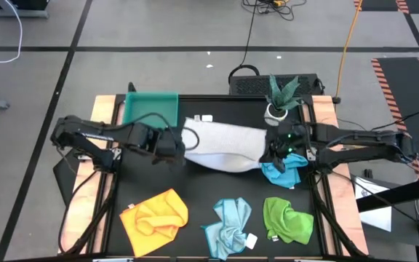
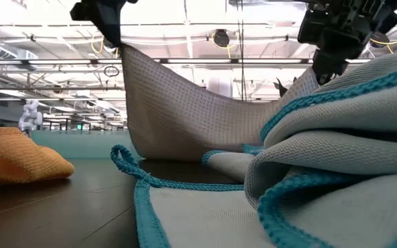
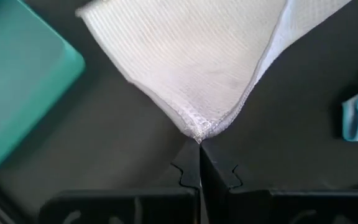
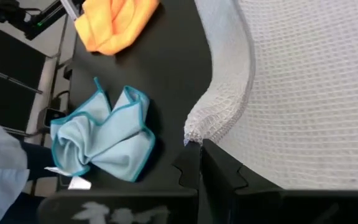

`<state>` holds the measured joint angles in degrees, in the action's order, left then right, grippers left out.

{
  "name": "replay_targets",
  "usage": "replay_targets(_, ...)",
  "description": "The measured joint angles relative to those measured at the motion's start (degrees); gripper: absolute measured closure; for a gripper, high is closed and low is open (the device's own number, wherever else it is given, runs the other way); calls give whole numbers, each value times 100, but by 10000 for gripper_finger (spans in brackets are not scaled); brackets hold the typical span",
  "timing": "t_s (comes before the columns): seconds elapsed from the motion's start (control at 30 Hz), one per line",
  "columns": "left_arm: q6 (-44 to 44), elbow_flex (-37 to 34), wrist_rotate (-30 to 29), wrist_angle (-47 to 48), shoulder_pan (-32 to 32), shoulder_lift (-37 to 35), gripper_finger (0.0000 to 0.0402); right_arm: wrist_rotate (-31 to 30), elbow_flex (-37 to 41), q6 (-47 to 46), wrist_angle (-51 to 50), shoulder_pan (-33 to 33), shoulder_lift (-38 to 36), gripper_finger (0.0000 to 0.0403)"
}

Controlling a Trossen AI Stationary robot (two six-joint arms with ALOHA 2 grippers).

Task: Fold microfiber towels
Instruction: Fold the gray microfiber towel

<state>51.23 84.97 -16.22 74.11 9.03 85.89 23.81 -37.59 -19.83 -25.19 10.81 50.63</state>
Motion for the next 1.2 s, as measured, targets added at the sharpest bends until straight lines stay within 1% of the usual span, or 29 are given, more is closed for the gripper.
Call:
replay_targets(0.2,884,-536,286,-143,473,2,401,-407,79,-515,210,-675,-2,403)
replay_targets(0.33,1421,-847,454,-563,745,4,401,-699,79,-847,364,-1136,0,403)
replay_targets(0.57,2048,-894,464,-1251,1151,4,402,-1207,79,-1464,485,-1917,11,403)
replay_targets(0.77,2488,-894,418,-1292,1403,4,401,-1610,79,-1838,481,-2464,9,403)
replay_targets(0.87,2540,-894,264,-1253,1439,4,401,-1815,79,-1829,376,-2600,9,403)
replay_targets(0.97,2524,-894,146,-1042,1344,4,401,-1965,79,-1820,114,-2603,11,403)
replay_targets(1.07,2521,-894,159,-993,1304,4,402,-1953,79,-1935,-123,-2623,41,403)
replay_targets(1.2,2506,-898,358,-1013,1365,87,402,-1906,78,-2223,-67,-2730,132,401)
